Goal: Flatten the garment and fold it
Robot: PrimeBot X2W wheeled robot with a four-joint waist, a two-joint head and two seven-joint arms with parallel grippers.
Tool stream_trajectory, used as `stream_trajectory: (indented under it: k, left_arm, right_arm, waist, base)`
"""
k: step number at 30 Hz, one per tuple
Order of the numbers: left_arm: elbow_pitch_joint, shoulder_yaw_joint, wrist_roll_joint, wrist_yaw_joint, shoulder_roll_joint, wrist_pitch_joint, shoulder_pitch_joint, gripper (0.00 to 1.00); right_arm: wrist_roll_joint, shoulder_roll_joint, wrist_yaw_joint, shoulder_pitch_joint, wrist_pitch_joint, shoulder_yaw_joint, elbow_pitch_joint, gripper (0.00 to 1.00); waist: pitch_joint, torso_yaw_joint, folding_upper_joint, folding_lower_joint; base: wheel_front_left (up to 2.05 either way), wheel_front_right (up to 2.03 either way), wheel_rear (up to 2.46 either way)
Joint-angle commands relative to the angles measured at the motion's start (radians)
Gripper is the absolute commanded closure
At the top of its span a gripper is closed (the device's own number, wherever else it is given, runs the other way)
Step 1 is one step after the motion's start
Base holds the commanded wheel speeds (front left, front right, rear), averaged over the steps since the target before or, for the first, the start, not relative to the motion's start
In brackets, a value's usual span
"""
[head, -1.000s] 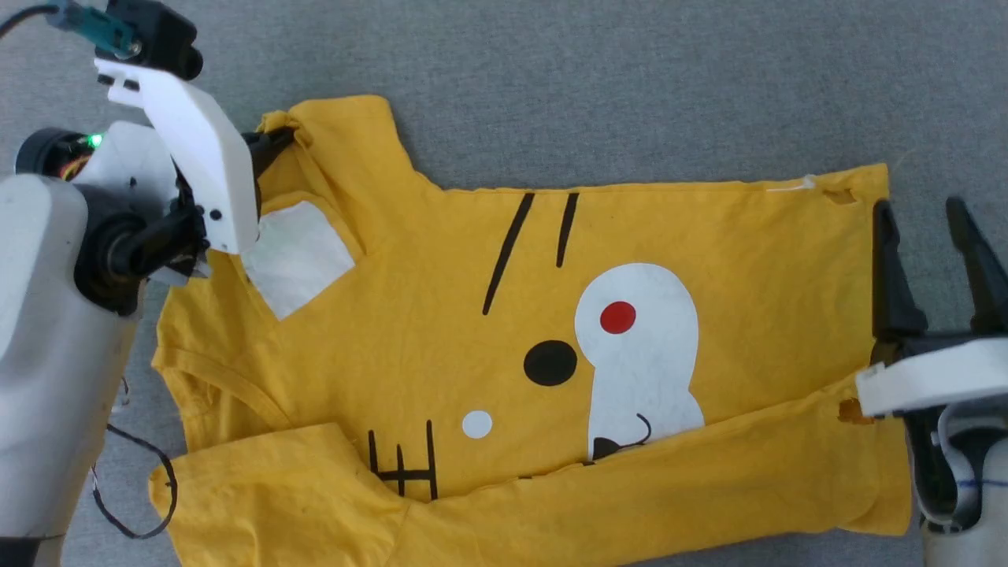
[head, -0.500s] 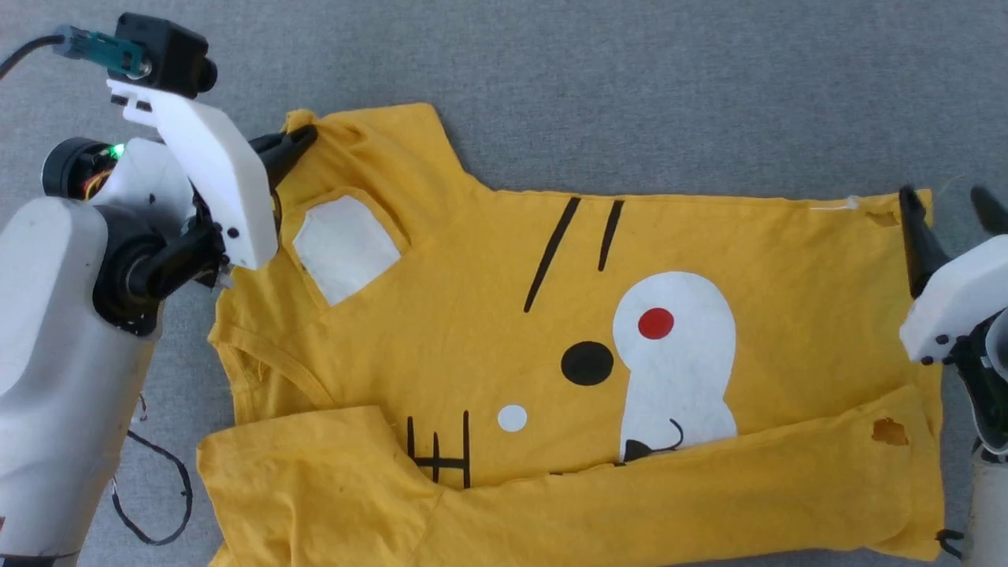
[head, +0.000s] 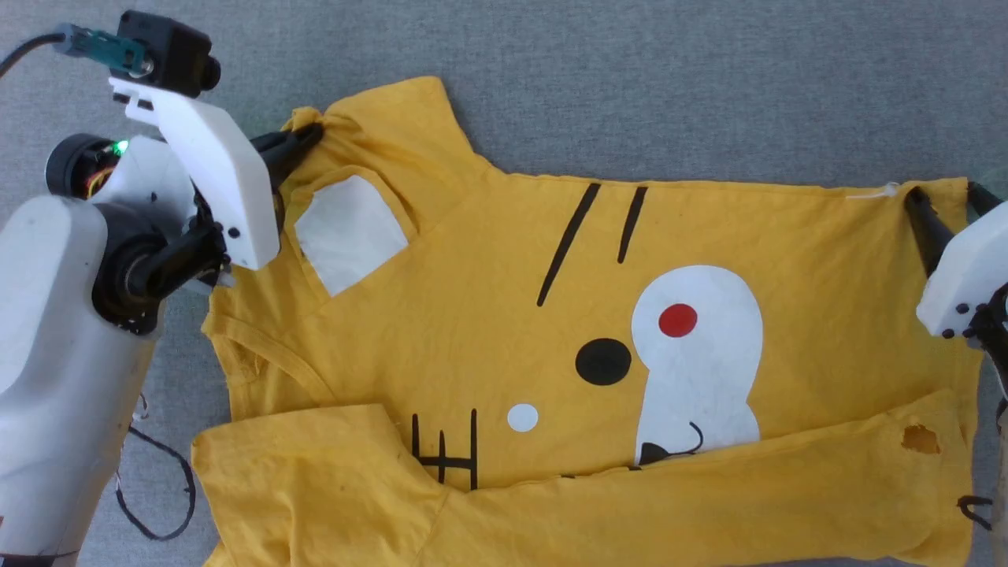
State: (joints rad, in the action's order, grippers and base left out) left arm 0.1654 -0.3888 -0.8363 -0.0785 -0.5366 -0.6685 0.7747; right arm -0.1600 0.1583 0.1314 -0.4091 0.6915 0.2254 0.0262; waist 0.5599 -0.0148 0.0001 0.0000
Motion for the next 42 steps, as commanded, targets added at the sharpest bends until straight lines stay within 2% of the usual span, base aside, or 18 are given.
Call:
stream_trajectory:
  k: [1,6,18,25,33,42]
  left_arm:
    - [0.001,-0.001,-0.007,-0.004,0.0,0.0,0.007,1.0]
    - [0.003,0.014,-0.014,-0.005,-0.002,0.028,0.001,1.0]
    - [-0.091,0.109,-0.032,-0.009,-0.008,0.224,-0.102,1.0]
    - [-0.257,0.146,-0.065,-0.005,-0.017,0.31,-0.31,1.0]
    - [-0.443,0.201,-0.103,0.038,-0.017,0.405,-0.624,1.0]
    - [-0.491,0.207,-0.203,0.044,0.001,0.429,-0.946,1.0]
  right_arm:
    - [0.001,-0.01,-0.001,0.001,0.021,-0.001,-0.029,1.0]
    - [0.008,-0.013,-0.001,-0.012,0.013,-0.004,-0.015,1.0]
    - [0.012,-0.001,-0.001,0.04,-0.118,0.006,0.045,1.0]
    - [-0.019,-0.032,-0.001,0.174,-0.189,0.003,0.105,1.0]
    - [-0.065,-0.078,-0.001,0.363,-0.238,0.029,0.166,1.0]
    - [-0.127,-0.106,-0.001,0.542,-0.244,0.075,0.146,1.0]
  waist:
    - [0.004,0.003,-0.0001,0.0]
    - [-0.016,-0.003,-0.0001,0.0]
    - [-0.148,0.0,-0.0001,0.0]
    - [-0.253,0.017,-0.0001,0.0]
    - [-0.33,0.04,-0.0001,0.0]
    - [-0.38,0.064,-0.0001,0.0]
  base:
    - [0.0,0.0,0.0]
    - [0.0,0.0,0.0]
    - [0.0,0.0,0.0]
    - [0.0,0.0,0.0]
    - [0.0,0.0,0.0]
    - [0.0,0.0,0.0]
